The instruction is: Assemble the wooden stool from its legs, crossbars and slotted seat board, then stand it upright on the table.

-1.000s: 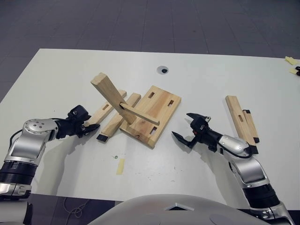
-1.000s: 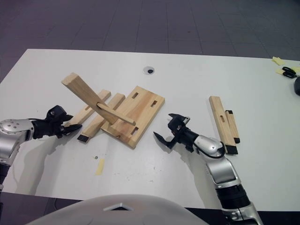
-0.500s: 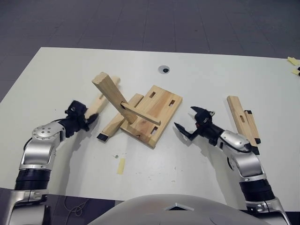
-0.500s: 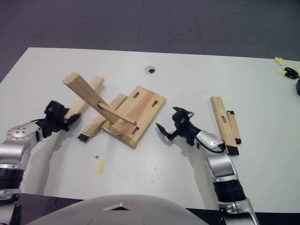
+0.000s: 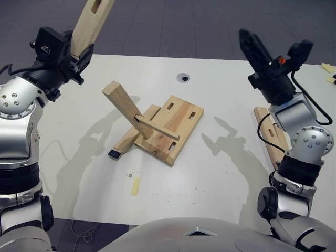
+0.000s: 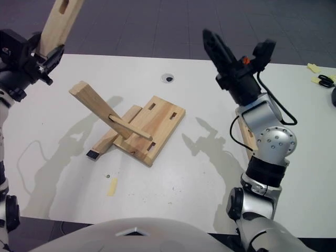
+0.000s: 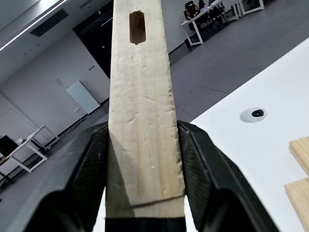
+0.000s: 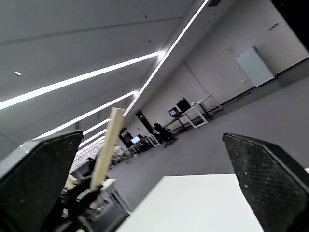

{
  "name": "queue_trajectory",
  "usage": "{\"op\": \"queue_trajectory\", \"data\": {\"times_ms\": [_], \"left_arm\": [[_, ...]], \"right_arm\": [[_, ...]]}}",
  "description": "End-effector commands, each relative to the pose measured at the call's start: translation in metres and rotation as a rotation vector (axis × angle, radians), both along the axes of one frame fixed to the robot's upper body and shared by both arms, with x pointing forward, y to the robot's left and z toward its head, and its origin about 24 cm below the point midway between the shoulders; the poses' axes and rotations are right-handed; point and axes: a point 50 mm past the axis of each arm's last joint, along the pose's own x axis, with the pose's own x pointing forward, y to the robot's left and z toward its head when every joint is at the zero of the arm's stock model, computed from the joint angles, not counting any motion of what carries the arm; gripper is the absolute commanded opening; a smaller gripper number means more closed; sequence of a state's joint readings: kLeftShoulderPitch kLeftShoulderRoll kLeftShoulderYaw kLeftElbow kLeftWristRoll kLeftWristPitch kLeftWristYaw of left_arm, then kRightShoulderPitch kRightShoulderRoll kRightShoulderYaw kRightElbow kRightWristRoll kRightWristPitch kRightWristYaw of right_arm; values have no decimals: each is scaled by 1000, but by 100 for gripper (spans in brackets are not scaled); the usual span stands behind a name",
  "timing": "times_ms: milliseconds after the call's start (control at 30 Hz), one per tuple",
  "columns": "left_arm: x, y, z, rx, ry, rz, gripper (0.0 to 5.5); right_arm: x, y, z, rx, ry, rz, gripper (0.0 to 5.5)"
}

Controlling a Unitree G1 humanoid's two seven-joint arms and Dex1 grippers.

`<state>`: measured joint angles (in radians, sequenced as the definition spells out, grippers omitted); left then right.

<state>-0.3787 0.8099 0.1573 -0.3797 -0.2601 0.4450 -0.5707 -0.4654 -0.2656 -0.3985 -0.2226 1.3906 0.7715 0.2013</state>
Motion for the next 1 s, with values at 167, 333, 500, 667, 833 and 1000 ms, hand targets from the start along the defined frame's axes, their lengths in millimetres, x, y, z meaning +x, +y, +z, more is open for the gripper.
{"op": "queue_trajectory", "data": {"times_ms": [167,333,500,667,833,1000], "left_arm": [[-19,-70,13,74,17,-398,206],[-21,-78,5,98,43,-427,206],[-21,-81,1,110,51,-431,206],[-21,-84,-2,105,56,-435,206],[-22,-88,-5,103,64,-441,206],[-22,-89,-8,112,69,-438,206]], "right_arm": [[1,46,11,53,88,139,540],[-2,53,20,102,59,166,540],[-5,52,24,159,48,161,470],[-8,50,20,162,57,141,391],[-9,50,18,157,56,123,308],[-10,52,18,157,47,111,222]]}}
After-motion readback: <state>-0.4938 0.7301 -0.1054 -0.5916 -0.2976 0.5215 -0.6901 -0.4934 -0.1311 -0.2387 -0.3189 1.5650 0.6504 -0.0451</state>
